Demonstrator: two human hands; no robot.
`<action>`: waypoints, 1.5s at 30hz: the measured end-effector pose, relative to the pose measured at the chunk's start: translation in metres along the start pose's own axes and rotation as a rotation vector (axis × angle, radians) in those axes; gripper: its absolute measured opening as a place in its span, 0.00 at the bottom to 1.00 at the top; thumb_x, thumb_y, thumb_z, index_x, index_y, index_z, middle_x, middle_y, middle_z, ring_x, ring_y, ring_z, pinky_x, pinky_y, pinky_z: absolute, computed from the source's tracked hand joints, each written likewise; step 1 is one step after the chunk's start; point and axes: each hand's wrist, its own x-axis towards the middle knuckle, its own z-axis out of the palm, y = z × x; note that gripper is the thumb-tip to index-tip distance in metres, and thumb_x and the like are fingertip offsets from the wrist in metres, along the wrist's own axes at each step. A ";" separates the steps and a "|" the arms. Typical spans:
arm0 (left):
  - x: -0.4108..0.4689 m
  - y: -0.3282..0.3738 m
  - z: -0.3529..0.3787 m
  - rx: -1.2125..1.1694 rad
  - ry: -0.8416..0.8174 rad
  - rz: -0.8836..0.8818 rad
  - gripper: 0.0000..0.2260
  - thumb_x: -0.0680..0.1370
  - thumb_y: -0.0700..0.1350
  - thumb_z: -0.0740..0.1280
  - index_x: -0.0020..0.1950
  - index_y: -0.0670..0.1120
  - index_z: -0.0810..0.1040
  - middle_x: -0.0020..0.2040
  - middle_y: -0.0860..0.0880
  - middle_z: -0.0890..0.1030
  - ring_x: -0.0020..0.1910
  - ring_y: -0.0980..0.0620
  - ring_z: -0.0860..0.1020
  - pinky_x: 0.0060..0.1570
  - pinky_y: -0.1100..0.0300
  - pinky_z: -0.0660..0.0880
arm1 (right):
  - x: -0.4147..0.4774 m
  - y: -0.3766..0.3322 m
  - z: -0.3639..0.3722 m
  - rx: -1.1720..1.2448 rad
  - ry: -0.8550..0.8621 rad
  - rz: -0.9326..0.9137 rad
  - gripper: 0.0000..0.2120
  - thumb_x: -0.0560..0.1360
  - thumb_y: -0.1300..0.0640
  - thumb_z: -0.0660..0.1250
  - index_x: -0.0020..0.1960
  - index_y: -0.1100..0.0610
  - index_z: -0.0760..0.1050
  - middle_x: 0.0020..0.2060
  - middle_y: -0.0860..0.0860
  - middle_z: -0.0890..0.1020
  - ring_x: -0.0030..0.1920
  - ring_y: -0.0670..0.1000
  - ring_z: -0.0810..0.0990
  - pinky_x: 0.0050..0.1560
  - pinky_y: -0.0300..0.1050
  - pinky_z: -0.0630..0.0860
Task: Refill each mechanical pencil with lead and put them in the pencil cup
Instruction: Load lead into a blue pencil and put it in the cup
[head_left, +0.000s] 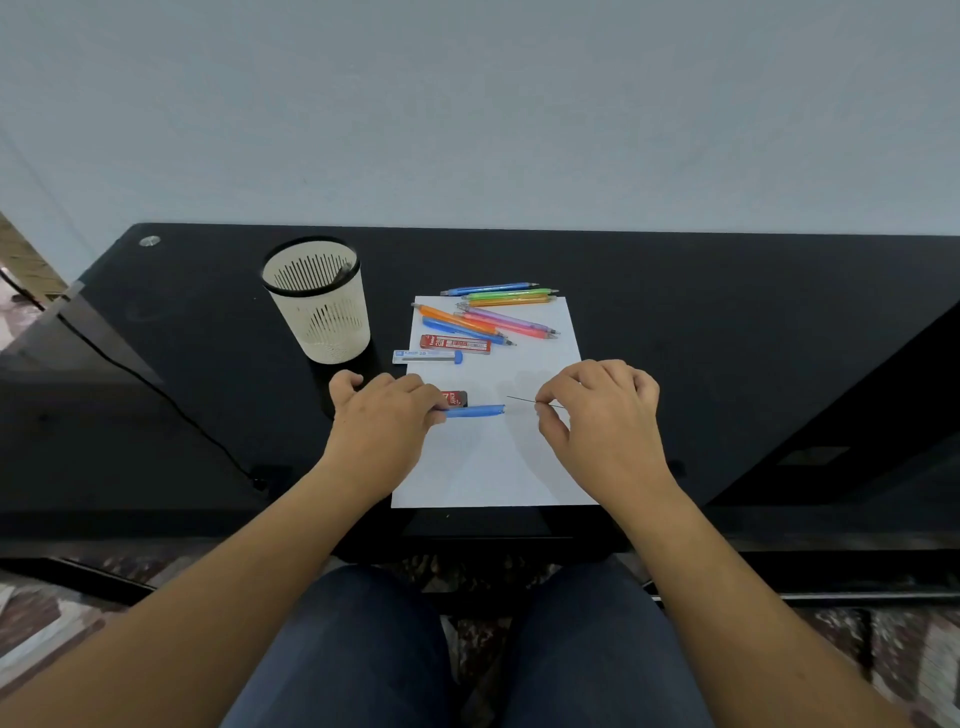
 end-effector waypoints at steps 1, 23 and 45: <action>0.000 -0.001 -0.001 0.000 0.001 -0.001 0.12 0.82 0.53 0.57 0.63 0.58 0.74 0.58 0.59 0.77 0.55 0.56 0.72 0.63 0.52 0.54 | 0.000 -0.001 0.000 -0.002 -0.003 -0.002 0.02 0.73 0.53 0.69 0.44 0.49 0.81 0.45 0.47 0.82 0.51 0.51 0.76 0.57 0.53 0.67; -0.008 -0.017 0.009 -0.147 0.288 0.105 0.06 0.77 0.41 0.67 0.52 0.48 0.76 0.46 0.52 0.80 0.43 0.50 0.79 0.63 0.44 0.58 | 0.000 -0.010 -0.007 -0.007 -0.036 0.009 0.04 0.75 0.52 0.66 0.46 0.49 0.80 0.43 0.46 0.82 0.49 0.49 0.77 0.63 0.53 0.63; -0.004 -0.016 0.014 -0.299 0.371 0.120 0.08 0.76 0.38 0.67 0.53 0.46 0.73 0.48 0.49 0.82 0.41 0.49 0.80 0.62 0.44 0.61 | 0.001 -0.018 -0.010 0.060 0.008 -0.014 0.02 0.73 0.53 0.70 0.44 0.49 0.80 0.40 0.46 0.82 0.46 0.49 0.79 0.62 0.56 0.66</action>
